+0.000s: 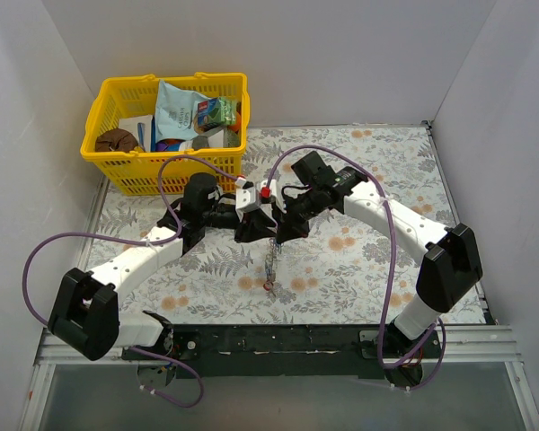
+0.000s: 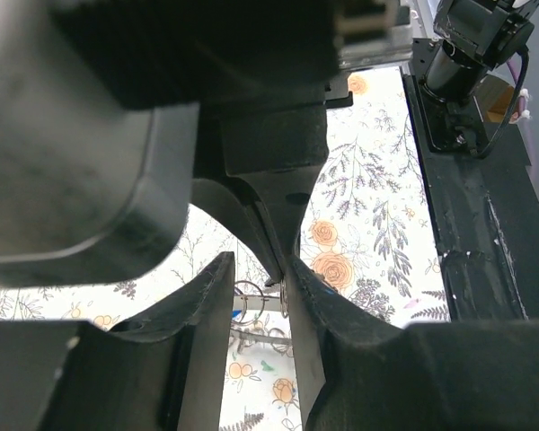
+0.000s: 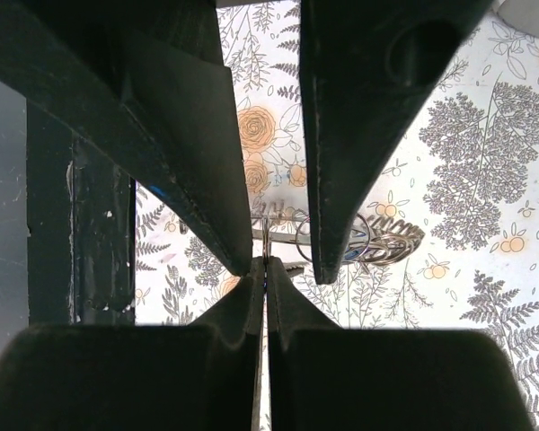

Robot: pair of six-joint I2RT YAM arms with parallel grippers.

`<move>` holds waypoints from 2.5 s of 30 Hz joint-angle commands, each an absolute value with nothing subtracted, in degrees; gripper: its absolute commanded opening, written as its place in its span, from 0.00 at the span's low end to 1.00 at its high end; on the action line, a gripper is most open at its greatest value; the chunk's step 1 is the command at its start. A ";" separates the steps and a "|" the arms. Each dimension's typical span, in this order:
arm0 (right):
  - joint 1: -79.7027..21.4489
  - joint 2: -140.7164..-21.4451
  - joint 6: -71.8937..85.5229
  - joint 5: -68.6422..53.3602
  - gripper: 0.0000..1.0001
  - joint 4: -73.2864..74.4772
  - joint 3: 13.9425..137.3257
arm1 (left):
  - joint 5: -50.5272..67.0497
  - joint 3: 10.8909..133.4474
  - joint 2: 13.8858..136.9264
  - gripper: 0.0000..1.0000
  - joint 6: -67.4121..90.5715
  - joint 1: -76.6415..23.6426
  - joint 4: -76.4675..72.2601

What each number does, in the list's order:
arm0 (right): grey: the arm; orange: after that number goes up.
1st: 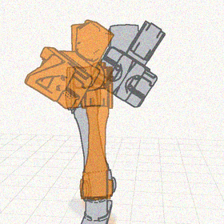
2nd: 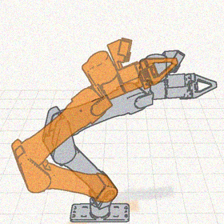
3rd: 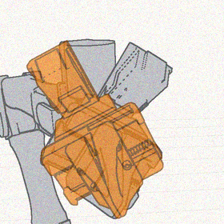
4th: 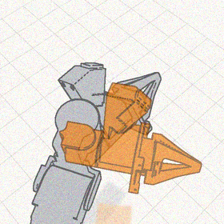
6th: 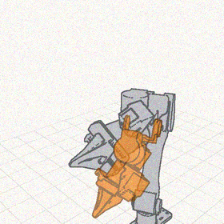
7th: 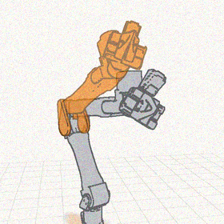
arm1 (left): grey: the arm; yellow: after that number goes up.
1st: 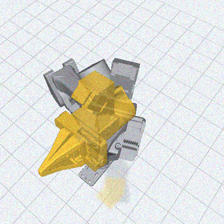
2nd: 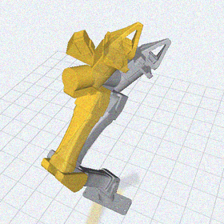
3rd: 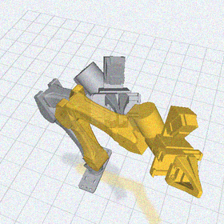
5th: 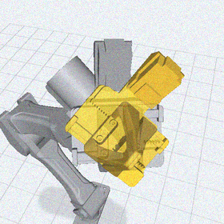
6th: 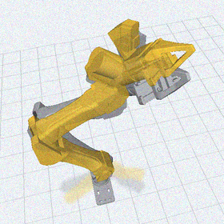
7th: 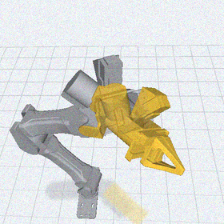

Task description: Put the keys on the keyring

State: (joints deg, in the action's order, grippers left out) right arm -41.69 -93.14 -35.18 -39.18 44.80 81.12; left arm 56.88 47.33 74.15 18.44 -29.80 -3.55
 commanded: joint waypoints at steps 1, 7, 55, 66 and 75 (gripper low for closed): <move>-41.66 -90.35 -35.42 -41.48 0.01 42.45 81.04 | 58.45 48.08 73.74 0.29 15.47 -29.97 -0.35; -41.66 -90.09 -35.33 -41.66 0.01 42.10 80.86 | 58.18 48.08 73.74 0.29 14.24 -30.06 2.28; -40.69 -86.31 -34.72 -44.21 0.01 36.92 76.55 | 57.21 38.85 66.53 0.34 29.27 -26.63 -19.87; -40.25 -85.61 -34.28 -44.21 0.01 36.12 75.94 | 61.26 39.73 68.73 0.35 28.21 -26.72 -16.79; -40.17 -85.60 -33.84 -44.30 0.01 35.60 75.67 | 60.38 40.52 71.28 0.34 27.95 -28.47 -16.35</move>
State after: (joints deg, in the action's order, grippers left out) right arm -40.51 -87.72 -34.46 -41.85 38.37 75.90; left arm 59.79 39.70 70.37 28.36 -27.24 -16.99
